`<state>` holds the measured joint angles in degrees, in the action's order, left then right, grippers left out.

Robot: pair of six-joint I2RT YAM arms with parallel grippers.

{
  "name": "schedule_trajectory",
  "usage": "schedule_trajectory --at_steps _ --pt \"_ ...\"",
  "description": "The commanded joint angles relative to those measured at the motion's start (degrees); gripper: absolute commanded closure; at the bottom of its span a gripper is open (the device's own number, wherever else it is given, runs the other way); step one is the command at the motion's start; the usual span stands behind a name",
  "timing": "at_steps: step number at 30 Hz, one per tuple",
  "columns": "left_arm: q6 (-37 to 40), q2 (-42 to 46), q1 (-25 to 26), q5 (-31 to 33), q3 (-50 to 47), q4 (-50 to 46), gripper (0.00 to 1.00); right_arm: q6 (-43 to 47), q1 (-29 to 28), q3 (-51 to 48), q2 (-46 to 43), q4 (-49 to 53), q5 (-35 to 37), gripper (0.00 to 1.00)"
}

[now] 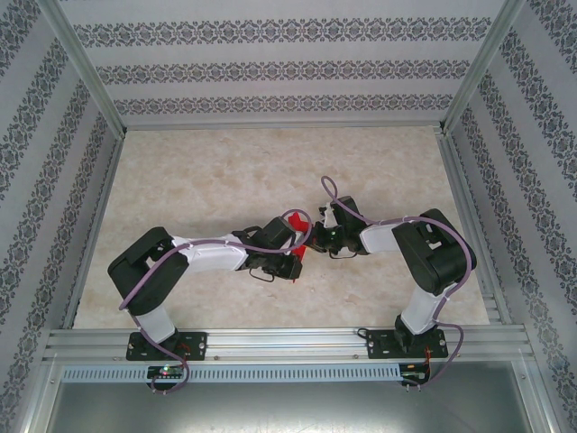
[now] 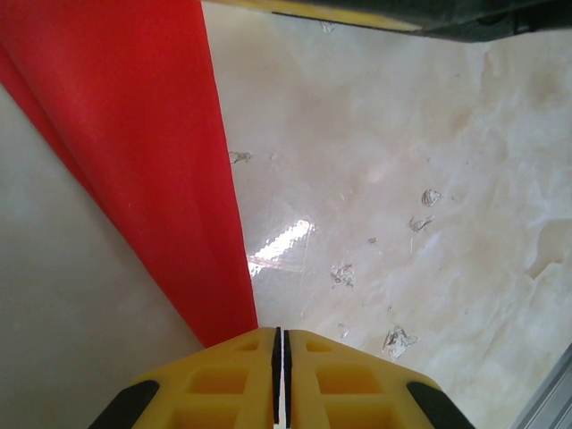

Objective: Fold a paper plane with a square sheet of paper (pick it up from the middle)
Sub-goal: Fold the wing for the fifth time at the center of the table.

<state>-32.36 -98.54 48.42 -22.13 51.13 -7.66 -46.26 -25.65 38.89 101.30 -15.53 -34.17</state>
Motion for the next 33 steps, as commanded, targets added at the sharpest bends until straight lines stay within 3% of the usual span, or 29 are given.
schedule_trajectory --at_steps 1,21,33 --pt "0.51 -0.38 0.78 -0.9 -0.97 -0.87 0.87 1.81 0.25 -2.78 3.64 8.04 7.15 0.96" --pt "0.19 -5.24 1.71 -2.1 -2.12 1.59 0.87 1.76 0.29 -3.04 3.65 8.11 7.37 0.96" --pt "1.08 -0.07 4.92 -0.13 -3.47 -3.32 0.86 2.14 0.45 -2.49 3.47 8.98 7.92 0.96"
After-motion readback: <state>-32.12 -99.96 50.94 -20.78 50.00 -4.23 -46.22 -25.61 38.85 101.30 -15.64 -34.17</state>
